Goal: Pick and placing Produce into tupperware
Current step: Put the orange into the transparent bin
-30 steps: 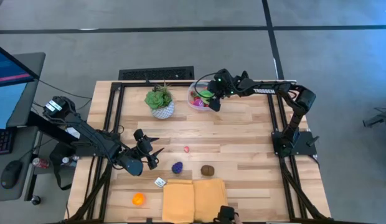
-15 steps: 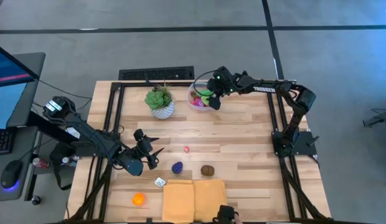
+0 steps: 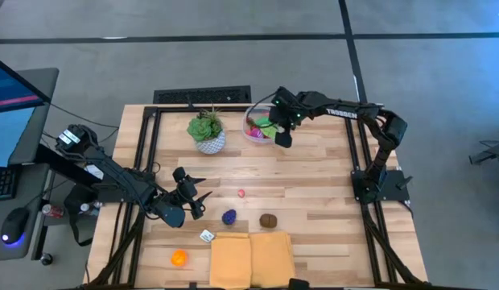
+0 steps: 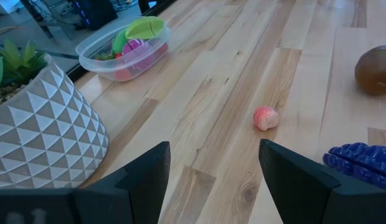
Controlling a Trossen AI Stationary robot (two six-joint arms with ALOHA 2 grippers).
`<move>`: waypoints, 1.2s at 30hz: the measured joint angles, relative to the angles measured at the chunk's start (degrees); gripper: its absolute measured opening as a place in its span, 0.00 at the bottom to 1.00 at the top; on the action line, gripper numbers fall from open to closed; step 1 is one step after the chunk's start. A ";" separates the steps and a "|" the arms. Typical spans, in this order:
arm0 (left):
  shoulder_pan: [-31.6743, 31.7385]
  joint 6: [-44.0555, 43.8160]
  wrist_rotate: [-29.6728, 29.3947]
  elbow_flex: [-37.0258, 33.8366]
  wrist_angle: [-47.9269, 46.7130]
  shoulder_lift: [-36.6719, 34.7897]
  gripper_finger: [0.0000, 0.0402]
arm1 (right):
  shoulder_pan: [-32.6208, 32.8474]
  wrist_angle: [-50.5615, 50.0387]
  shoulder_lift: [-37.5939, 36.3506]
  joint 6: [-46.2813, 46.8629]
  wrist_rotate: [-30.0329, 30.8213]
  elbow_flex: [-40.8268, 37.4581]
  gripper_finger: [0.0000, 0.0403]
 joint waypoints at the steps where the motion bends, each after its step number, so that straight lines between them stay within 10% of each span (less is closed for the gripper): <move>1: 0.02 0.00 -0.01 0.00 -0.01 -0.01 0.59 | 0.09 -1.77 0.00 0.88 -0.02 0.35 0.83; 12: 0.01 0.00 0.00 0.00 -0.03 0.00 0.59 | 4.78 -15.83 0.00 8.19 -0.21 0.59 0.84; 36: -0.03 -0.86 1.69 0.00 -0.07 0.00 0.59 | 19.04 -13.92 -1.56 11.63 -0.02 -0.59 0.83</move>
